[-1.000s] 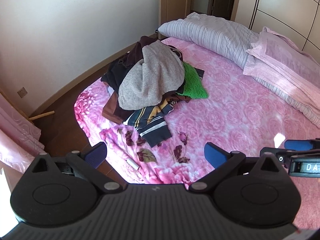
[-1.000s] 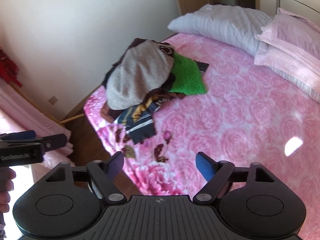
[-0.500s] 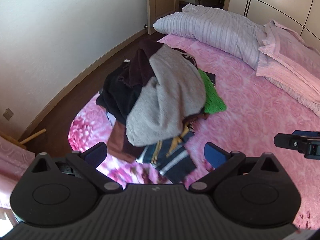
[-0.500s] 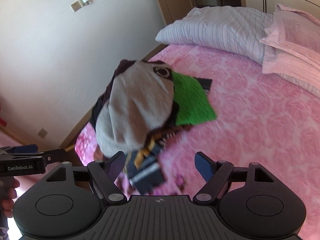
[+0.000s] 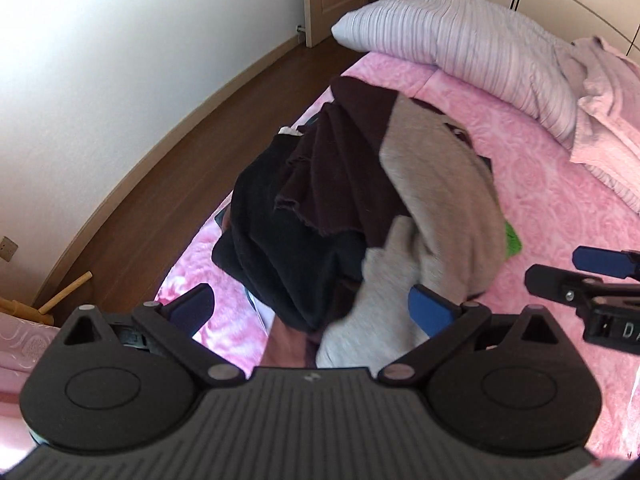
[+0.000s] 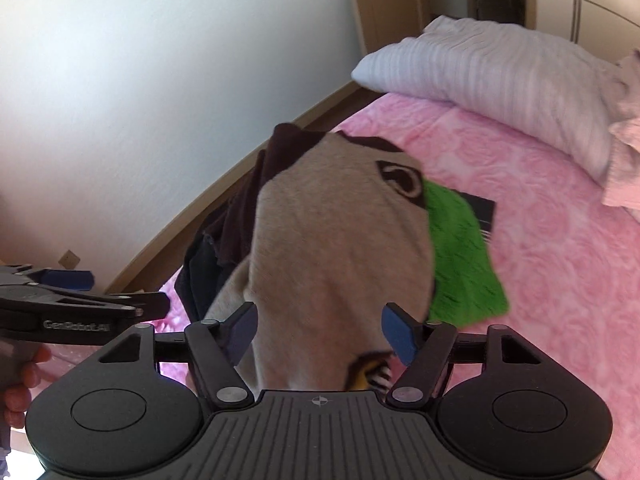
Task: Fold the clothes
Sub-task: 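Grasp the grey-and-brown sweater in the heap with the right gripper, then lift the sweater and drop it onto the open bed sheet with the right gripper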
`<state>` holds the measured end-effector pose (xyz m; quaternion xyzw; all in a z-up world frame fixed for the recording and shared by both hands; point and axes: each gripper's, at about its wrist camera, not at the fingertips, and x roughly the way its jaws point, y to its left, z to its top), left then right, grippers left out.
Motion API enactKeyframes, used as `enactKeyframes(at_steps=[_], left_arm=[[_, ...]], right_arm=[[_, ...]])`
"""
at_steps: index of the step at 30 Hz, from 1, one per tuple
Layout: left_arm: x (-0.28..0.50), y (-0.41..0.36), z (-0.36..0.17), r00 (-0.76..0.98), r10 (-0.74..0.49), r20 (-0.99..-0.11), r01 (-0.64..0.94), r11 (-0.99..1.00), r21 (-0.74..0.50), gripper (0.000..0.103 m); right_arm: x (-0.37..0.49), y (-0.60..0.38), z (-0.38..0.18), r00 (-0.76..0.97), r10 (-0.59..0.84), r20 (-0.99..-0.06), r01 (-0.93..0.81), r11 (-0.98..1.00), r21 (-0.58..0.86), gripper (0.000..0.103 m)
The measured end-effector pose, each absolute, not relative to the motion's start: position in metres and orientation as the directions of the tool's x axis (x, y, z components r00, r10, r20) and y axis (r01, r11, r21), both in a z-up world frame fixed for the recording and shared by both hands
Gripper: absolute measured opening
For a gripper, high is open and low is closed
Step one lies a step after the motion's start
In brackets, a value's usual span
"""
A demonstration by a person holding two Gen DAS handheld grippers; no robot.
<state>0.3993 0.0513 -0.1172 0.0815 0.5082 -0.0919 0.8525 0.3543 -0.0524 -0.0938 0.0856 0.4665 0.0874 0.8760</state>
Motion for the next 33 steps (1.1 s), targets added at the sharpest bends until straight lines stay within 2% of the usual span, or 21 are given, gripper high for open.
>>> enactKeyframes(at_steps=[8, 9, 10, 11, 13, 15, 21, 25, 33], left_arm=[[0.448, 0.064, -0.146, 0.422, -0.042, -0.906, 0.231, 0.971, 0.062, 0.102], [0.452, 0.065, -0.149, 0.417, -0.038, -0.908, 0.227, 0.972, 0.063, 0.102], [0.456, 0.066, -0.152, 0.413, -0.033, -0.91, 0.225, 0.972, 0.067, 0.099], [0.459, 0.067, -0.154, 0.41, -0.02, -0.912, 0.223, 0.972, 0.079, 0.099], [0.463, 0.069, -0.156, 0.403, -0.024, -0.915, 0.228, 0.971, 0.074, 0.099], [0.466, 0.071, -0.155, 0.409, -0.031, -0.912, 0.228, 0.971, 0.069, 0.099], [0.467, 0.063, -0.142, 0.434, -0.071, -0.898, 0.26, 0.964, 0.05, 0.099], [0.461, 0.048, -0.122, 0.472, -0.128, -0.872, 0.305, 0.952, 0.026, 0.099], [0.43, -0.004, -0.073, 0.521, -0.293, -0.802, 0.459, 0.888, -0.027, 0.099]], right_arm=[[0.398, -0.012, -0.128, 0.514, 0.257, -0.819, -0.134, 0.966, 0.219, 0.063], [0.401, -0.008, -0.132, 0.514, 0.249, -0.821, -0.145, 0.968, 0.203, 0.059], [0.405, -0.003, -0.136, 0.511, 0.225, -0.83, -0.156, 0.973, 0.168, 0.038], [0.406, -0.001, -0.14, 0.503, 0.214, -0.837, -0.173, 0.974, 0.146, 0.024], [0.405, -0.007, -0.142, 0.515, 0.236, -0.824, -0.171, 0.97, 0.171, 0.011], [0.401, -0.016, -0.136, 0.539, 0.25, -0.804, -0.162, 0.968, 0.193, 0.008], [0.374, -0.068, -0.081, 0.72, 0.246, -0.648, -0.055, 0.952, 0.301, 0.005], [0.354, -0.11, -0.031, 0.846, 0.158, -0.509, 0.041, 0.933, 0.359, 0.004], [0.271, -0.172, 0.073, 0.975, -0.081, -0.207, 0.148, 0.931, 0.334, 0.004]])
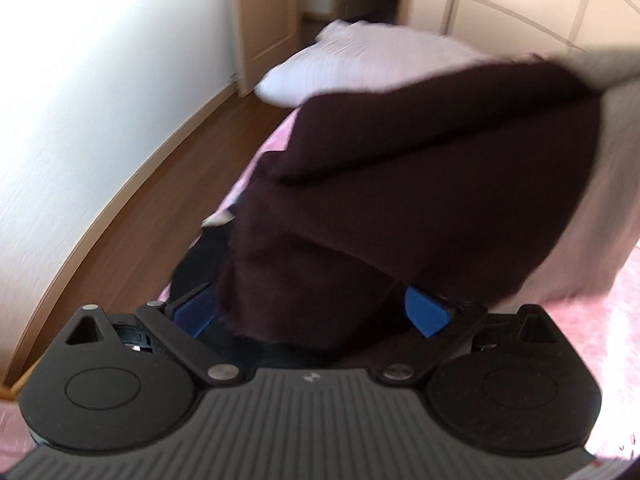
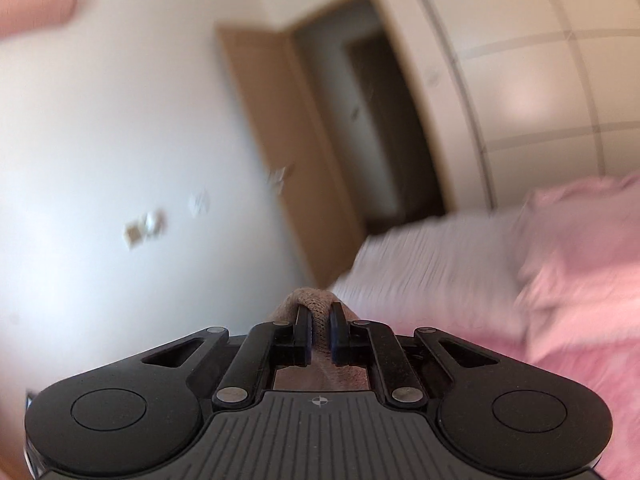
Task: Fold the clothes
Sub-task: 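Lift the sweater and drop it onto the open bed sheet with the right gripper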
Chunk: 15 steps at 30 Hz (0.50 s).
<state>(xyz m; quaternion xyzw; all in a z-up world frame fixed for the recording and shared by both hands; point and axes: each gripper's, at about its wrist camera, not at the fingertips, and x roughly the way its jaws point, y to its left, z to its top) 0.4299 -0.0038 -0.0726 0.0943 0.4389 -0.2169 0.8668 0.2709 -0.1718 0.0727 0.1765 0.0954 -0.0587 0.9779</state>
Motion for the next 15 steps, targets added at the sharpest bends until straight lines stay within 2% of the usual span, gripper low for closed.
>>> enactKeyframes(at_steps=[5, 10, 13, 14, 15], left_arm=[[0.389, -0.048, -0.043, 0.512, -0.418, -0.751, 0.582, 0.811, -0.055, 0.099], [0.327, -0.099, -0.02, 0.454, -0.544, -0.706, 0.702, 0.706, -0.093, 0.099], [0.284, -0.13, -0.011, 0.398, -0.601, -0.693, 0.76, 0.639, -0.118, 0.099], [0.269, -0.141, -0.009, 0.385, -0.613, -0.69, 0.776, 0.619, -0.117, 0.099], [0.254, -0.151, -0.008, 0.373, -0.623, -0.688, 0.792, 0.6, -0.114, 0.099]], right_arm=[[0.199, -0.211, 0.118, 0.974, -0.214, -0.07, 0.225, 0.925, 0.305, 0.004], [0.119, -0.253, 0.165, 0.939, -0.343, 0.013, 0.327, 0.906, 0.268, 0.004], [0.083, -0.282, 0.191, 0.914, -0.405, -0.036, 0.401, 0.883, 0.243, 0.005], [0.075, -0.292, 0.194, 0.908, -0.413, -0.075, 0.418, 0.878, 0.232, 0.006], [0.073, -0.302, 0.194, 0.903, -0.4, -0.154, 0.424, 0.889, 0.174, 0.012]])
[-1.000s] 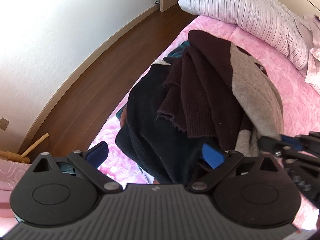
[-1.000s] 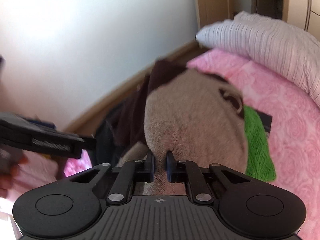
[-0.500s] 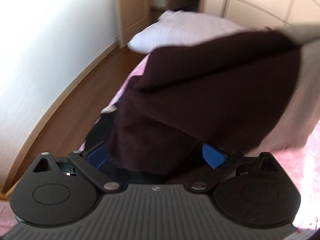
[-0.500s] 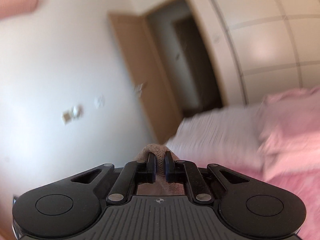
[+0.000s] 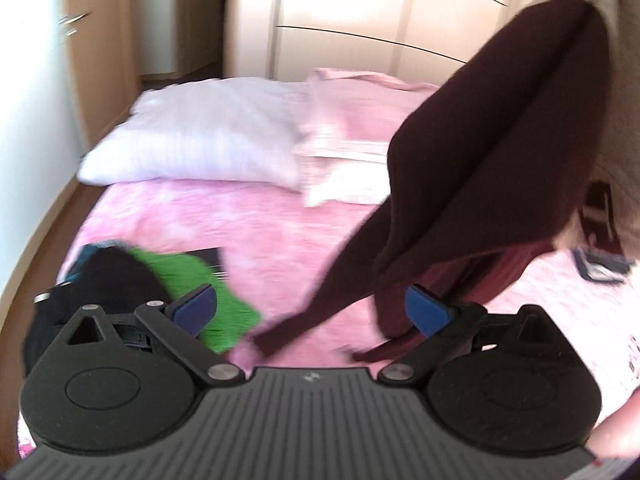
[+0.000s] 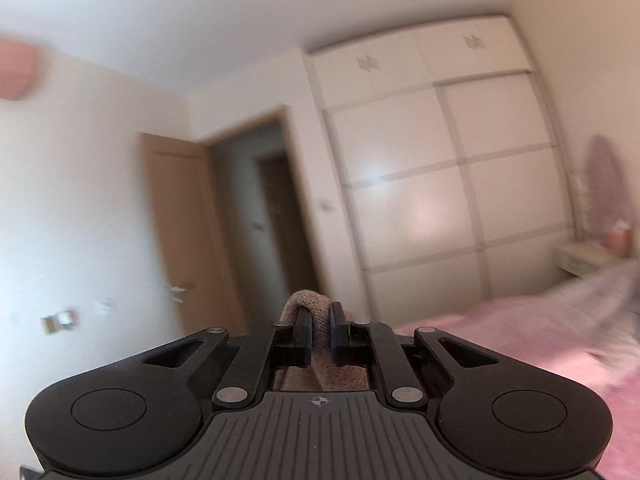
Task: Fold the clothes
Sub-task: 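Lift the sweater and drop it onto the open bed sheet with the right gripper, then grasp the sweater's grey collar edge with the left gripper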
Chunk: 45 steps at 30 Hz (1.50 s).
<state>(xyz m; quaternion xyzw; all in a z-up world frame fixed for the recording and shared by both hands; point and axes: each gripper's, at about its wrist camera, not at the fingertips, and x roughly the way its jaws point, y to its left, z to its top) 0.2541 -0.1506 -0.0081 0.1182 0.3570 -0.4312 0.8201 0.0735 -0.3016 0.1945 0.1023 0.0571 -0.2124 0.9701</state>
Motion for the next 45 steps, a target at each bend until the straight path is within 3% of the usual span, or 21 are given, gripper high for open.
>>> enactKeyframes(at_steps=[2, 3, 4, 14, 18, 28, 45], left_arm=[[0.226, -0.17, -0.007, 0.35, -0.637, -0.686, 0.814, 0.569, -0.113, 0.099], [0.213, -0.179, -0.009, 0.34, -0.639, -0.69, 0.821, 0.56, -0.114, 0.099], [0.2, -0.188, -0.011, 0.33, -0.635, -0.698, 0.824, 0.554, -0.115, 0.099], [0.082, -0.233, -0.049, 0.262, -0.56, -0.786, 0.841, 0.531, -0.099, 0.099], [0.04, -0.238, -0.064, 0.227, -0.508, -0.831, 0.852, 0.516, -0.082, 0.099], [-0.002, -0.261, -0.071, 0.206, -0.456, -0.866, 0.911, 0.413, -0.001, 0.099], [0.019, -0.283, -0.074, 0.159, -0.469, -0.869, 0.963, 0.269, 0.031, 0.099]], right_arm=[[0.077, -0.322, 0.184, 0.822, -0.407, -0.398, 0.459, 0.887, 0.043, 0.036], [0.07, -0.331, 0.174, 0.778, -0.43, -0.458, 0.487, 0.874, 0.007, 0.058], [0.055, -0.338, 0.164, 0.762, -0.445, -0.47, 0.505, 0.863, 0.003, 0.06], [-0.138, -0.383, 0.056, 0.526, -0.371, -0.765, 0.694, 0.708, 0.133, 0.062], [-0.173, -0.38, 0.019, 0.47, -0.293, -0.832, 0.724, 0.668, 0.173, 0.062], [-0.191, -0.363, 0.005, 0.45, -0.246, -0.858, 0.736, 0.647, 0.2, 0.062], [-0.157, -0.338, -0.018, 0.405, -0.263, -0.876, 0.788, 0.586, 0.188, 0.062]])
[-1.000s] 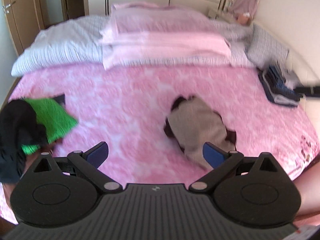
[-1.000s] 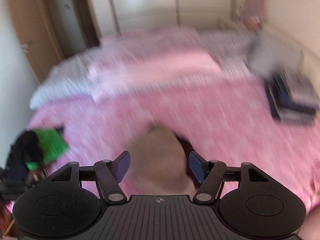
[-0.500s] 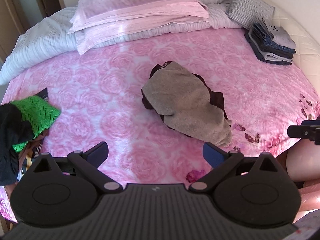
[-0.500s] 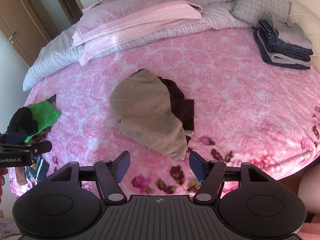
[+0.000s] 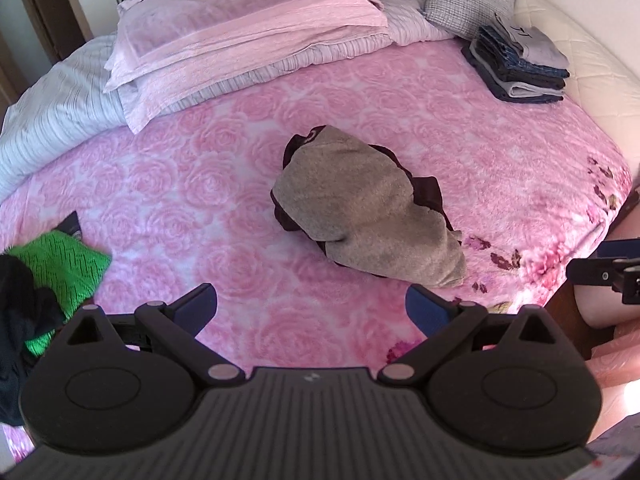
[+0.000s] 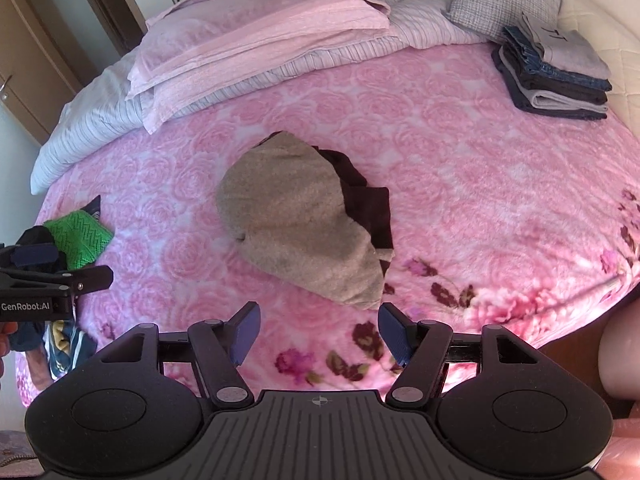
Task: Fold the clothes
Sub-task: 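Grasp the sweater's grey collar edge with the left gripper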
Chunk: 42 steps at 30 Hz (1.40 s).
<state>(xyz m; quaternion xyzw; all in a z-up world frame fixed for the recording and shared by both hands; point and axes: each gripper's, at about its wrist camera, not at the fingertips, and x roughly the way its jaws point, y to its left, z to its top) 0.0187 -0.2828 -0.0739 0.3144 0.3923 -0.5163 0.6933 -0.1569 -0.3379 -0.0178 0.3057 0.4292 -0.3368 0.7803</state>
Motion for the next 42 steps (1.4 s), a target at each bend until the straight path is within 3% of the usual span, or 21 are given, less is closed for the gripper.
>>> enactKeyframes(at_steps=[12, 23, 35, 42], left_arm=[[0.021, -0.276, -0.082, 0.154, -0.464, -0.872, 0.973, 0.225, 0.052, 0.099], [-0.01, -0.295, -0.104, 0.193, -0.412, -0.89, 0.946, 0.319, 0.057, 0.099], [-0.103, -0.339, -0.22, 0.195, -0.32, -0.927, 0.906, 0.422, 0.045, 0.085], [-0.159, -0.398, -0.287, 0.208, -0.354, -0.912, 0.905, 0.423, 0.042, 0.085]], right_arm=[[-0.159, -0.33, -0.03, 0.407, -0.248, -0.879, 0.799, 0.563, 0.212, 0.062], [-0.197, -0.38, -0.037, 0.392, -0.252, -0.885, 0.773, 0.611, 0.169, 0.062], [-0.294, -0.514, -0.057, 0.323, -0.283, -0.903, 0.825, 0.552, 0.122, 0.062], [-0.355, -0.569, -0.074, 0.215, -0.308, -0.927, 0.888, 0.457, 0.055, 0.062]])
